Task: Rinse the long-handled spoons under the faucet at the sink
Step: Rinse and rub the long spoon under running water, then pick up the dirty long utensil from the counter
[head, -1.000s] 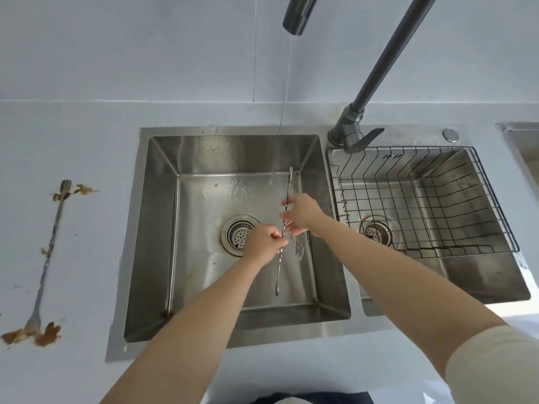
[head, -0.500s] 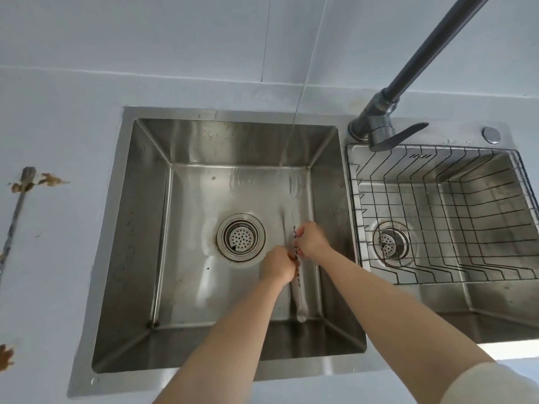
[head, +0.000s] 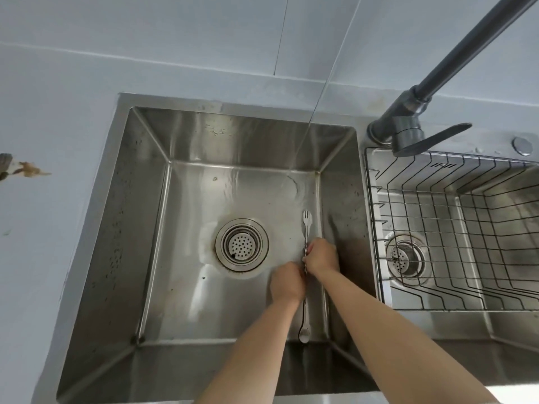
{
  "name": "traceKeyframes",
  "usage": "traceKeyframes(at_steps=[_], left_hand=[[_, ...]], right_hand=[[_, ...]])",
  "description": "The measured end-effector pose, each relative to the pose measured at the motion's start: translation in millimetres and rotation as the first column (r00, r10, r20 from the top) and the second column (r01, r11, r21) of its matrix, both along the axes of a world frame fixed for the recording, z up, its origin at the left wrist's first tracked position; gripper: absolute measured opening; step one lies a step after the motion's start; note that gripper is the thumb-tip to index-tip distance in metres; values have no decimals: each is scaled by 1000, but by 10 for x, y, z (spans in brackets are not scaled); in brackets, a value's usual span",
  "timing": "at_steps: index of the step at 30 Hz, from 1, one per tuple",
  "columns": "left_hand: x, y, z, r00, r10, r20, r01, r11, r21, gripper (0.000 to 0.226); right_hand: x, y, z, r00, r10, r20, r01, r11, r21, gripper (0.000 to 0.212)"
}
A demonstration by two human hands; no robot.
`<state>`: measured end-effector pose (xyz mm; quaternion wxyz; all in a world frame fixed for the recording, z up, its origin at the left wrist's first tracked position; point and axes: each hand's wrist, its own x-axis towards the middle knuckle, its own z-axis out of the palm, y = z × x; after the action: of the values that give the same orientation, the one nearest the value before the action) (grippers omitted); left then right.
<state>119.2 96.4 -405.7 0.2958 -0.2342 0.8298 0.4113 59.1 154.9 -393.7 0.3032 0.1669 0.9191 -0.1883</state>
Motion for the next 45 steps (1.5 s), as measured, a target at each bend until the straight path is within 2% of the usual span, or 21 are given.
traceKeyframes(at_steps=[4,9,12,14,17,19,22,24,28,31,35,37,39,42,44,45], left_hand=[[20,-33,79,998,-62,-28,61,998,-35,24],[40,-268,469,984,-117,-134,111,992,-56,34],[96,-498,776,946,-232,-227,184,959,-214,38],[166,-680,969,928,-319,-194,255,921,-296,50],[318,-949,1234,932,-338,-133,270,890,-367,63],[444,-1136,1424,947,-293,-131,218,887,-408,69],[631,-1426,1653,959,-215,-185,103,871,-480,67],[770,-1630,1797,957,-173,-234,28,857,-515,78],[1003,-2136,2019,943,-86,-321,-121,811,-573,63],[1180,-2544,2142,929,28,-369,-256,769,-586,55],[1404,-3019,2160,903,230,-364,-403,749,-526,45],[1501,-3197,2119,868,345,-356,-482,758,-439,43],[1576,-3345,2046,846,409,-342,-525,751,-401,42],[1612,-3520,1897,855,426,-296,-517,746,-419,40],[1583,-3603,1813,876,402,-266,-481,754,-448,38],[1557,-3637,1769,888,385,-252,-460,759,-460,37]], right_hand=[[48,-2,85,999,36,-19,-36,999,-2,18],[128,-87,468,996,84,-21,-85,994,-62,32],[200,-189,764,972,236,-14,-236,963,-130,46],[267,-306,949,916,402,0,-400,911,-103,56],[358,-516,1167,888,460,-26,-460,888,-6,70],[431,-671,1295,846,528,-74,-527,849,35,72],[543,-901,1511,783,608,-133,-607,793,56,74],[606,-1081,1633,748,643,-162,-645,763,52,75],[730,-1597,1889,694,662,-281,-695,719,-22,72],[804,-2056,2035,616,697,-368,-763,644,-59,66],[877,-2656,2100,544,755,-365,-831,547,-106,58],[912,-2931,2089,547,760,-350,-834,530,-153,54],[932,-3175,2047,591,736,-329,-806,549,-221,49],[928,-3496,1948,659,697,-282,-751,594,-288,36],[895,-3667,1877,736,634,-237,-675,660,-330,20],[874,-3734,1841,774,593,-221,-631,695,-346,23]])
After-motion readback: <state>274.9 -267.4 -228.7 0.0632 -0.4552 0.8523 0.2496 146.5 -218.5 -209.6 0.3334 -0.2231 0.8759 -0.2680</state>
